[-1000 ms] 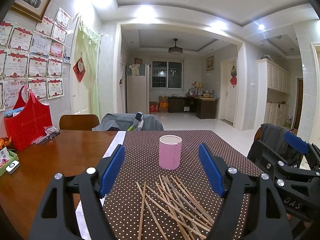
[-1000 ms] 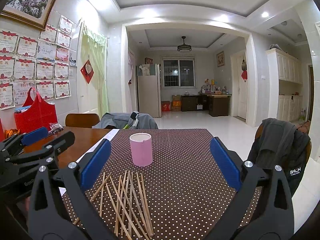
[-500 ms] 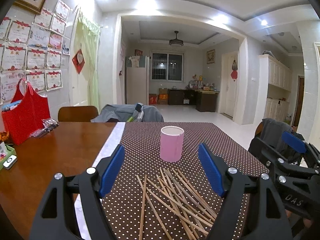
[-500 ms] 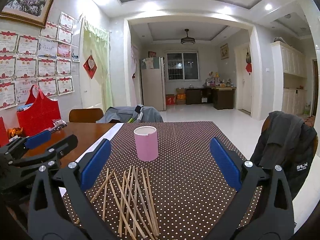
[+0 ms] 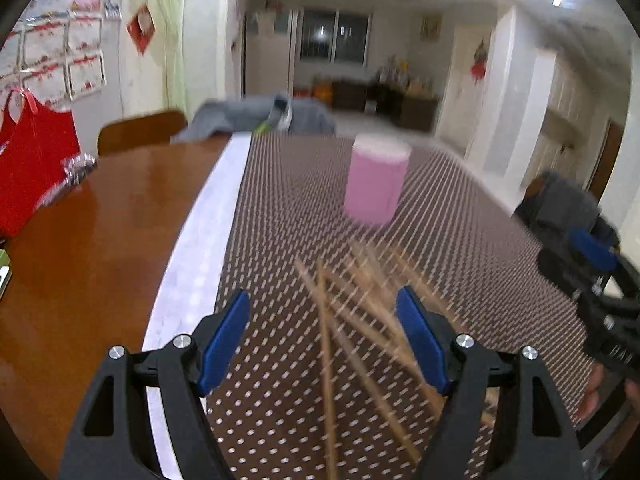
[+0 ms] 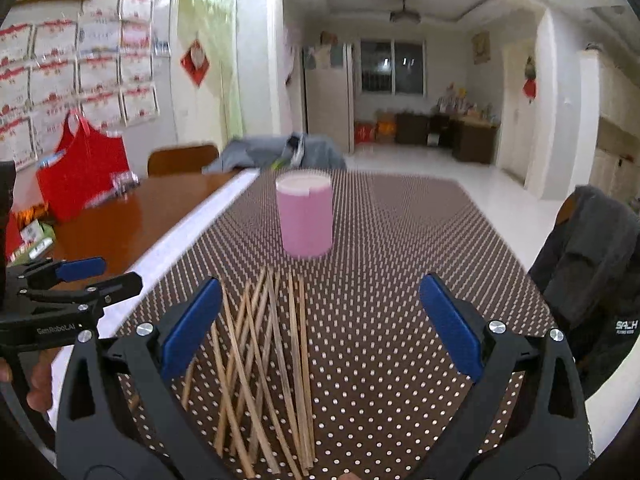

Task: Organize utensils
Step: 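Lower the left gripper onto one wooden stick and close on it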

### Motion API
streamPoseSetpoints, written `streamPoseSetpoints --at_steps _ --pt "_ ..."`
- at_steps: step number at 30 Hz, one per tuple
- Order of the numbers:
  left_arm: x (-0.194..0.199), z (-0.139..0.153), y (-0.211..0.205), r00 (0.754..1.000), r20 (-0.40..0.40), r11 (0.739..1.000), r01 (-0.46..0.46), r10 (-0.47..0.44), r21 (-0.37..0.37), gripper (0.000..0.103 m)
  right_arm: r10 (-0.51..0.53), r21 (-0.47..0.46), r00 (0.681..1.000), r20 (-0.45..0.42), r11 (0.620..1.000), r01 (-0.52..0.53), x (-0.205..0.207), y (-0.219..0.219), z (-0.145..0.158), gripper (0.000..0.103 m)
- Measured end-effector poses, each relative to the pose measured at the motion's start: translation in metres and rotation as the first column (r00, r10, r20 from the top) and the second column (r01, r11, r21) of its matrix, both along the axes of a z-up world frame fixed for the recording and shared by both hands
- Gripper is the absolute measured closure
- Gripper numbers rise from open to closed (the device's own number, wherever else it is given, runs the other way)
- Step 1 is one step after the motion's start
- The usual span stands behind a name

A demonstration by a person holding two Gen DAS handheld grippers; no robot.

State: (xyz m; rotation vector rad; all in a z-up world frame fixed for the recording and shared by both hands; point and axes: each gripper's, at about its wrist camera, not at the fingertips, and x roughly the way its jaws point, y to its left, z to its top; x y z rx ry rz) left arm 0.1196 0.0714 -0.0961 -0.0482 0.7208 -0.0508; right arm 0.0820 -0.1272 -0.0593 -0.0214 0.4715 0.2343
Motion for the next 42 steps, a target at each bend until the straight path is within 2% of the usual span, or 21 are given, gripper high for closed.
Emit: streamPoseSetpoints --at_steps 3,9,11,12,14,15,18,20,22,24,26,28,33,42 --pt "0.014 -0.02 0.006 0.996 -0.087 1.0 0.018 -0.018 -0.003 0.028 -0.005 -0.038 0.998 -0.064 0.999 0.003 0.015 0.005 -0.014 0.006" --pt "0.038 -0.049 0.008 0.984 -0.177 0.999 0.03 -0.027 0.011 0.029 0.016 -0.06 0.984 -0.176 0.998 -0.027 0.043 0.01 -0.038 0.006" --pt "0.045 -0.055 0.007 0.98 -0.199 0.999 0.037 -0.032 0.024 0.037 0.034 -0.077 0.978 -0.204 0.996 -0.051 0.052 0.012 -0.043 0.006" --pt "0.05 -0.058 0.007 0.974 -0.224 0.999 0.039 -0.032 0.026 0.048 0.046 -0.08 0.974 -0.223 0.995 -0.066 0.057 0.013 -0.044 0.006" --pt "0.057 -0.065 0.008 0.966 -0.256 0.999 0.041 -0.034 0.022 0.054 0.066 -0.082 0.964 -0.257 0.993 -0.089 0.067 0.013 -0.047 0.008" --pt "0.061 -0.068 0.009 0.962 -0.27 0.999 0.043 -0.035 0.026 0.058 0.081 -0.076 0.958 -0.275 0.992 -0.106 0.072 0.013 -0.049 0.012" --pt "0.064 -0.073 0.008 0.955 -0.294 0.998 0.048 -0.036 0.032 0.063 0.11 -0.052 0.928 -0.355 0.989 -0.137 0.092 0.013 -0.057 0.025" --pt "0.068 -0.078 0.007 0.948 -0.317 0.997 0.048 -0.029 0.055 0.072 0.128 -0.035 0.906 -0.404 0.987 -0.156 0.103 0.014 -0.064 0.033" --pt "0.069 -0.08 0.005 0.949 -0.316 0.995 0.047 -0.018 0.087 0.076 0.147 -0.024 0.886 -0.439 0.984 -0.175 0.113 0.015 -0.069 0.044" --pt "0.071 -0.081 0.006 0.948 -0.319 0.995 0.044 -0.014 0.087 0.081 0.156 -0.018 0.868 -0.472 0.982 -0.186 0.122 0.019 -0.073 0.054" --pt "0.073 -0.081 0.008 0.946 -0.324 0.996 0.041 -0.015 0.073 0.094 0.161 -0.009 0.851 -0.5 0.981 -0.191 0.129 0.02 -0.077 0.06" --pt "0.076 -0.081 0.011 0.944 -0.329 0.998 0.031 -0.014 0.048 0.095 0.172 -0.006 0.832 -0.528 0.979 -0.206 0.136 0.023 -0.08 0.067" --pt "0.08 -0.078 0.016 0.948 -0.317 1.0 0.0 0.005 0.015 0.097 0.16 -0.057 0.814 -0.558 0.972 -0.23 0.144 0.032 -0.081 0.068" --pt "0.074 -0.047 0.015 0.98 -0.199 0.999 -0.031 0.022 -0.041 0.097 0.125 -0.144 0.78 -0.613 0.953 -0.266 0.163 0.06 -0.083 0.07"
